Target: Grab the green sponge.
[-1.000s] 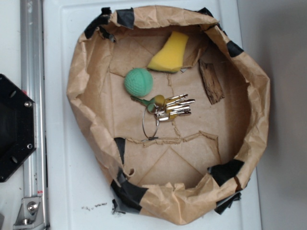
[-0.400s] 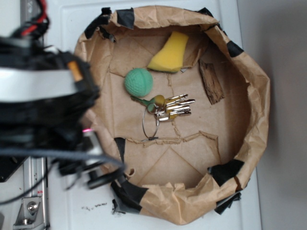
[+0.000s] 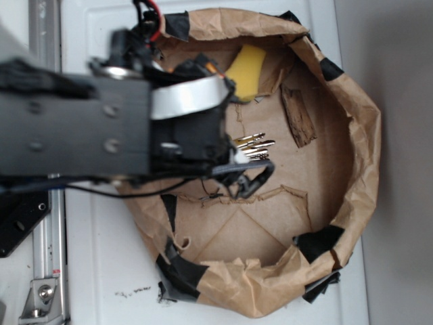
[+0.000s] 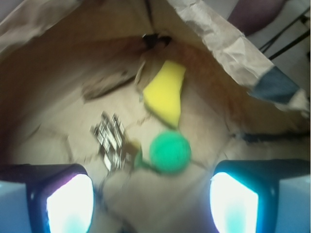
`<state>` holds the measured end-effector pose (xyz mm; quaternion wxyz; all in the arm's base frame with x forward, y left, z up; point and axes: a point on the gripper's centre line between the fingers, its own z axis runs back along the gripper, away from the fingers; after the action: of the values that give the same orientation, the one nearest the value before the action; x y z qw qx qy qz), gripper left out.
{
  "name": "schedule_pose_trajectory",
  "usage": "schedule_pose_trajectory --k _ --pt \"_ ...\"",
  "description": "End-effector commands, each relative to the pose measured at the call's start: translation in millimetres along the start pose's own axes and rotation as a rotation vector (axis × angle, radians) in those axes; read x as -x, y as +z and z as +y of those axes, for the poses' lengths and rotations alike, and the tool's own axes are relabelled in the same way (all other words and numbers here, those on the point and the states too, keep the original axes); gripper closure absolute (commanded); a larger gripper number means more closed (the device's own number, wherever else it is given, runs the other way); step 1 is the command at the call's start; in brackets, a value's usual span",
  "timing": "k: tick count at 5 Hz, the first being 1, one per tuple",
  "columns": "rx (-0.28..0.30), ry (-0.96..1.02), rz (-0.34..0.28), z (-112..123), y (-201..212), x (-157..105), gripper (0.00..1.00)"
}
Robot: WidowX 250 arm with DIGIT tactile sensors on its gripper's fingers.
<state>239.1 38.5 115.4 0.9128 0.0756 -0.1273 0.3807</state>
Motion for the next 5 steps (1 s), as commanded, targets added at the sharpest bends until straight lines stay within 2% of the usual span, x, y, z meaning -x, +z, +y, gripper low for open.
schedule_pose_trajectory --k 1,2,5 --pt "-0.096 0.182 -0.006 26.4 -38.1 -42.4 0.0" --pt "-0.142 0.227 0.018 33.9 -57.1 -52.7 0.0" --pt "-0.142 0.227 0.018 33.9 -57.1 -52.7 0.0"
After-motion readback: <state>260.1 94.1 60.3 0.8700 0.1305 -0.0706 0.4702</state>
